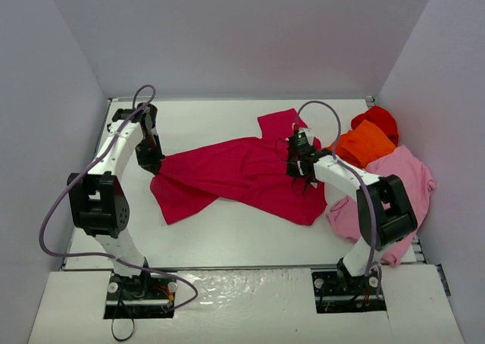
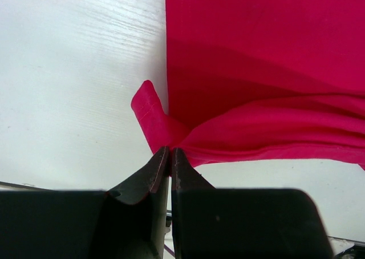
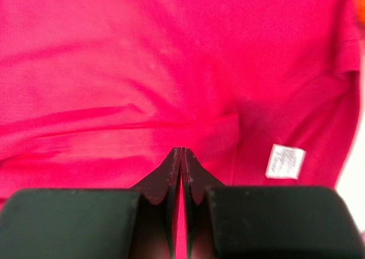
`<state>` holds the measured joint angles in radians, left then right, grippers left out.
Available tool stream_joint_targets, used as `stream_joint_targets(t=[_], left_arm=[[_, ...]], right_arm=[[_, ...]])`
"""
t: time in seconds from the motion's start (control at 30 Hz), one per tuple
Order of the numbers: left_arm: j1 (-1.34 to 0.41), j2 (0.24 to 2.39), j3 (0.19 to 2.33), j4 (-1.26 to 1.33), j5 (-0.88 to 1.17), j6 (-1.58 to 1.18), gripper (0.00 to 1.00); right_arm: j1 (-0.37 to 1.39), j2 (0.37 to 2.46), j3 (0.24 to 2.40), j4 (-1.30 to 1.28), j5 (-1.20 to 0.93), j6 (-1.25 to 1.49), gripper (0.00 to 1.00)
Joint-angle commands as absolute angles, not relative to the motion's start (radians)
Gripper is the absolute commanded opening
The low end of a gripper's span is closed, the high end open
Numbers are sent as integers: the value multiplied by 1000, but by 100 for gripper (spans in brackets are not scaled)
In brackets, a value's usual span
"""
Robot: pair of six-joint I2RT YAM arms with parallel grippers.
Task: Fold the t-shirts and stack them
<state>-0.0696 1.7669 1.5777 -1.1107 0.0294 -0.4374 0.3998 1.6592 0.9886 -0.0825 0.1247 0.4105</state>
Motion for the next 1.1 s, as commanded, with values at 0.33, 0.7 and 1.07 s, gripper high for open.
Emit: stream_joint_targets(t=[0.33, 0.7, 1.07], left_arm=[[-64, 1689, 1593, -1110, 59, -405, 0], [-63, 1681, 1636, -1136, 66, -392, 0], [-64, 1676, 1635, -1149, 31, -360, 0]], right_arm=[[395, 1457, 827, -248, 176, 505, 45], [395, 1598, 775, -196, 209, 489, 0], [335, 1630, 828, -242, 318, 463, 0]])
